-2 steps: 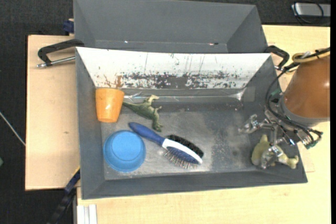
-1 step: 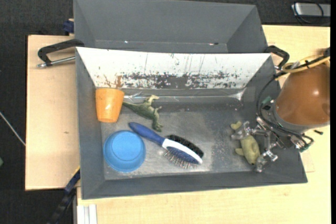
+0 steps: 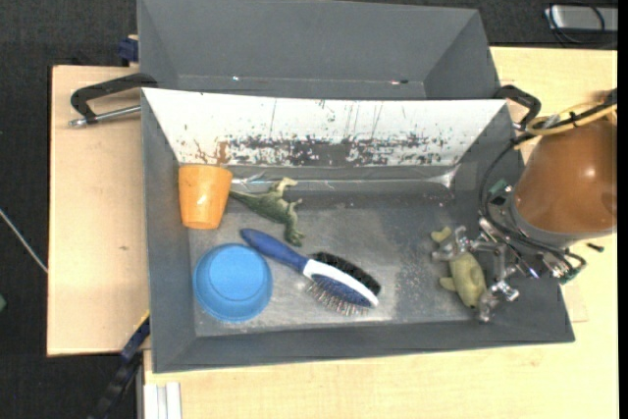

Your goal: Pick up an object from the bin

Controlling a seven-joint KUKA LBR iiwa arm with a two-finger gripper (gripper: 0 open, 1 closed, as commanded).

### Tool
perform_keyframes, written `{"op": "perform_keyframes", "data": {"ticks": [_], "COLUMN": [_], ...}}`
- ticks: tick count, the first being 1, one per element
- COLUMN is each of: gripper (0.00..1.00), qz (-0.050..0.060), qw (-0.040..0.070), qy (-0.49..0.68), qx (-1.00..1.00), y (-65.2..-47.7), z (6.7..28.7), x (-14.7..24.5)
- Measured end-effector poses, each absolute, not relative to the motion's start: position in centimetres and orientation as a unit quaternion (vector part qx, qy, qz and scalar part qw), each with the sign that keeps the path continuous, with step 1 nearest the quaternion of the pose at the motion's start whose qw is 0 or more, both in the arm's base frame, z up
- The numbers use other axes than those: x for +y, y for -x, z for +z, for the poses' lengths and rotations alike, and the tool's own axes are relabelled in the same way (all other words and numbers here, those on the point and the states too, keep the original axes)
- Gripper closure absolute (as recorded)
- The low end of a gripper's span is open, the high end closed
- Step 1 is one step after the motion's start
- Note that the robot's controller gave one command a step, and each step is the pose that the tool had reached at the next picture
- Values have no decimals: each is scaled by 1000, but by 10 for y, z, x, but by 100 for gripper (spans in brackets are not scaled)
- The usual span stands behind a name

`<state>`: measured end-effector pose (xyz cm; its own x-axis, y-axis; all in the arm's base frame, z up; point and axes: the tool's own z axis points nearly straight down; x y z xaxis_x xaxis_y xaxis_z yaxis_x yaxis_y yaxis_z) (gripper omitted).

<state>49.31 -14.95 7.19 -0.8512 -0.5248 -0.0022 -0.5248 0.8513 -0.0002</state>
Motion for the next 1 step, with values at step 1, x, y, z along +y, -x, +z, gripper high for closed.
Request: {"op": "perform_keyframes", "data": {"ticks": [1], "gripper": [100], "qz": [0], "qw": [3], "qy": [273], "qx": [962], "y": [-494], "z": [73], "x": [-149]}}
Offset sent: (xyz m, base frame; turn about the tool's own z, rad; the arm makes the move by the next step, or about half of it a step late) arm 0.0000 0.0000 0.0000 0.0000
